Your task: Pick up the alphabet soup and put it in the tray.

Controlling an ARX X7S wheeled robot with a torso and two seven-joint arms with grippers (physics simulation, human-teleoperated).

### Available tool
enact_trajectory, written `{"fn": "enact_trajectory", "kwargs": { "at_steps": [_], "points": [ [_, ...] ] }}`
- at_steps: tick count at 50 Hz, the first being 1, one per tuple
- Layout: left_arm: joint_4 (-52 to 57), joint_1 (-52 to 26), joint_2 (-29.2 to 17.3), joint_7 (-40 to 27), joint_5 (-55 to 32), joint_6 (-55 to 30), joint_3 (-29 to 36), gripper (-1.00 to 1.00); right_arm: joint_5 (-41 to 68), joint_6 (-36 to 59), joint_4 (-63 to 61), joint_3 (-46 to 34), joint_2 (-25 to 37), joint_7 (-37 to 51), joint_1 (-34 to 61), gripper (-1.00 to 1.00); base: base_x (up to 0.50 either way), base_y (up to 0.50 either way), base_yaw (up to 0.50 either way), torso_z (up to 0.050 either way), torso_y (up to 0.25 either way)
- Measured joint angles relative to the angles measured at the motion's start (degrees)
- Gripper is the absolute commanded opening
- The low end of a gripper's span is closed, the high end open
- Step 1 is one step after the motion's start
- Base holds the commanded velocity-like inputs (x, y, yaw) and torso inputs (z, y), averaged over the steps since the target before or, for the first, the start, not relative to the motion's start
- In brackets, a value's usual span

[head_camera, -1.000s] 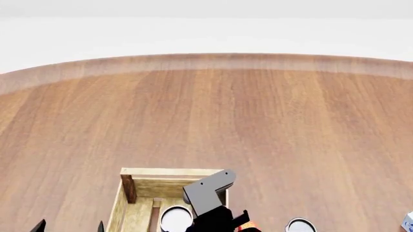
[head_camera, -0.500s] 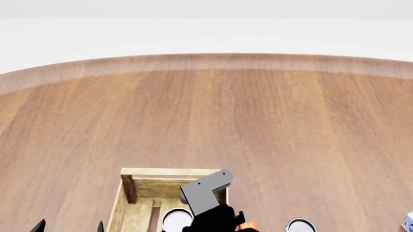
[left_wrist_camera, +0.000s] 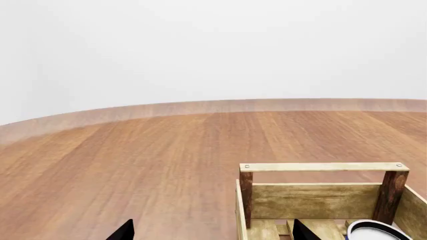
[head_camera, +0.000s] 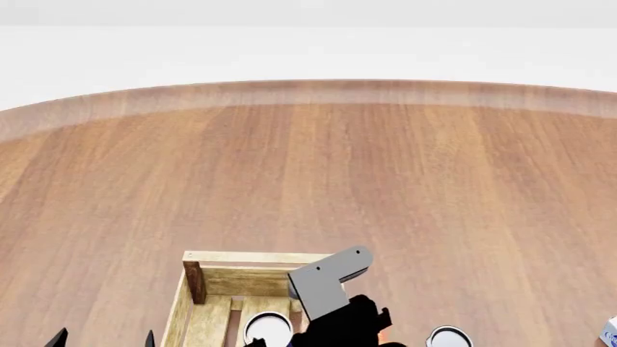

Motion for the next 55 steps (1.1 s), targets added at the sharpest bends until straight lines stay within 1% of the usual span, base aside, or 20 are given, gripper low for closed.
{"fn": "enact_trajectory", "kwargs": {
  "at_steps": [13,31,41,55],
  "points": [
    [0.12,0.01,-0.13,-0.16,-0.09,0.03,0.14,1.0,2.13,3.0,-10.24,2.12,3.5,2.99,-2.33,1.0,0.0,0.0,0.0,0.0,0.0],
    [1.58,0.31,-0.66,-0.57,-0.4,-0.35,0.23,1.0,6.81,6.57,-28.65,7.52,8.36,9.01,-7.53,1.0,0.0,0.0,0.0,0.0,0.0],
    [3.6,0.69,-1.23,-1.01,-0.83,-0.96,0.12,1.0,8.31,6.17,-36.9,10.43,10.33,12.19,-11.26,1.0,0.0,0.0,0.0,0.0,0.0],
    [9.27,2.01,-2.63,-2.18,-1.61,-2.33,-0.17,1.0,9.28,4.65,-47.36,14.16,12.97,16.69,-16.85,1.0,0.0,0.0,0.0,0.0,0.0]
  ]
}}
